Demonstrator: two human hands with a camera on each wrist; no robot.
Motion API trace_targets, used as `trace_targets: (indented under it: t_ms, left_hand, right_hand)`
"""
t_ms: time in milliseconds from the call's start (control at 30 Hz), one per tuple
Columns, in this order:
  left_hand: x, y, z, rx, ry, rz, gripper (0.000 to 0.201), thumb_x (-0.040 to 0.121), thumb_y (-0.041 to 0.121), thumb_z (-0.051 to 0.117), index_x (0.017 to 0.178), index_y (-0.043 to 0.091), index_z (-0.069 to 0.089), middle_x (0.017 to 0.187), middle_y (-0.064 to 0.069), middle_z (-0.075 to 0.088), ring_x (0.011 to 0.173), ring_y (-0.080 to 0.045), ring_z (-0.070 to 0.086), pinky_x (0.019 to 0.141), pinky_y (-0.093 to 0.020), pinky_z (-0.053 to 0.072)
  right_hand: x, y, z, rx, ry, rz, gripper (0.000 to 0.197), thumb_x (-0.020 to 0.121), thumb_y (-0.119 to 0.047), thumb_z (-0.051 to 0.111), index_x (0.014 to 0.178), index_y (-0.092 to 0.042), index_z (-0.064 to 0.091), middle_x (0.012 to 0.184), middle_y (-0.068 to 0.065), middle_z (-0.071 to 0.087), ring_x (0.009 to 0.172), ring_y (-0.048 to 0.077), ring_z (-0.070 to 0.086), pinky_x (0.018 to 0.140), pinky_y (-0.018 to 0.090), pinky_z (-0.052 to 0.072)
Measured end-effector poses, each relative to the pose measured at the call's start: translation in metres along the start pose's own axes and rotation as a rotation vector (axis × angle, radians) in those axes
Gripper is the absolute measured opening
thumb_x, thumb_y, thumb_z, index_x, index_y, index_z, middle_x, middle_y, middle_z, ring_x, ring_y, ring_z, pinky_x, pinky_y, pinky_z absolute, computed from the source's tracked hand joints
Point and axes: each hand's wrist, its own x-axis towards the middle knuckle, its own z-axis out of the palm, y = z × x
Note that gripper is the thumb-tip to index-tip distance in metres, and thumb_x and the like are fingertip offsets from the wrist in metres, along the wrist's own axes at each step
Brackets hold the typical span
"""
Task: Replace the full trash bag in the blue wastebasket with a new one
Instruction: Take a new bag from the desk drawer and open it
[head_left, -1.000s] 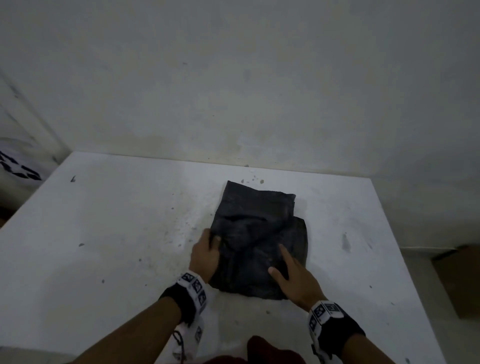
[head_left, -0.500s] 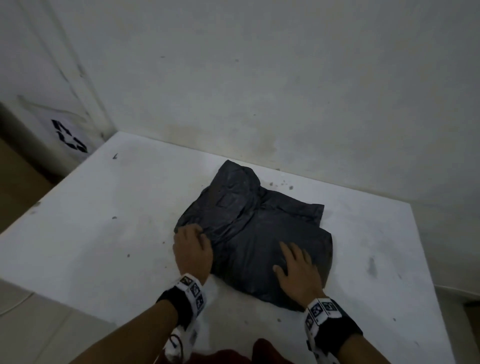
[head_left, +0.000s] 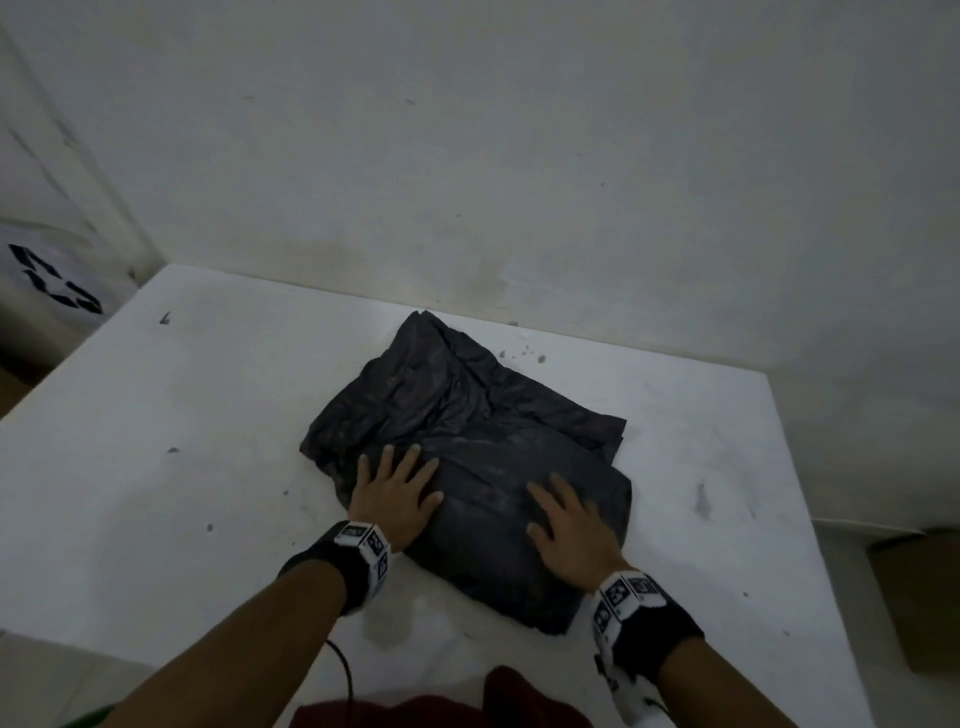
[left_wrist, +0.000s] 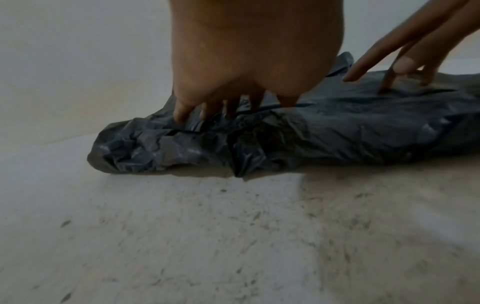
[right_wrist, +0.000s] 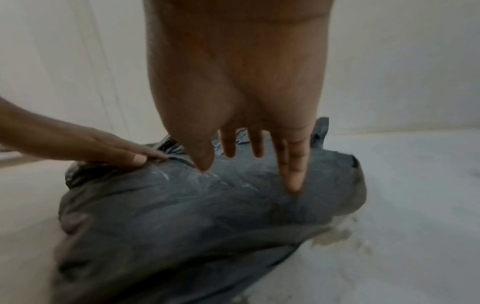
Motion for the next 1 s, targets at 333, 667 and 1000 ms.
trace_targets:
  t_ms: [333,667,1000]
  left_hand:
    - [-0.003,0.043,-0.018,-0.045,0.288,0.114,0.029,0.084,0.038,0.064,0.101,0.015,0.067,0.110,-0.010,0.063,0.102,-0.031,0.058,0.081,-0.041,0.047]
    - [0.002,0.081,-0.002,-0.273,-0.158,-0.076,0.073,0.093,0.067,0.021,0.153,0.025,0.012,0.162,-0.006,0.004,0.143,-0.047,0.009,0.115,-0.053,0.019]
    - [0.019,0.097,-0.021,-0.670,-0.180,-0.136,0.065,0.097,0.055,0.015,0.147,0.016,0.032,0.148,-0.019,0.038,0.131,-0.036,0.037,0.111,-0.041,0.028]
  right_hand:
    - [-0.016,-0.009,0.001,0.308,-0.011,0.019,0.023,0.092,-0.040,0.049,0.104,-0.031,0.065,0.107,0.002,0.070,0.097,0.024,0.066,0.086,0.032,0.053]
    - [0.025,0.007,-0.034,0.570,0.109,0.327,0.075,0.097,-0.044,0.047,0.155,-0.023,0.004,0.162,0.009,0.010,0.145,0.030,0.024,0.115,0.038,0.023]
    - [0.027,-0.040,0.003,1.351,-0.116,0.330,0.064,0.090,-0.061,0.046,0.133,-0.015,0.055,0.130,0.012,0.062,0.115,0.026,0.061,0.105,0.044,0.046]
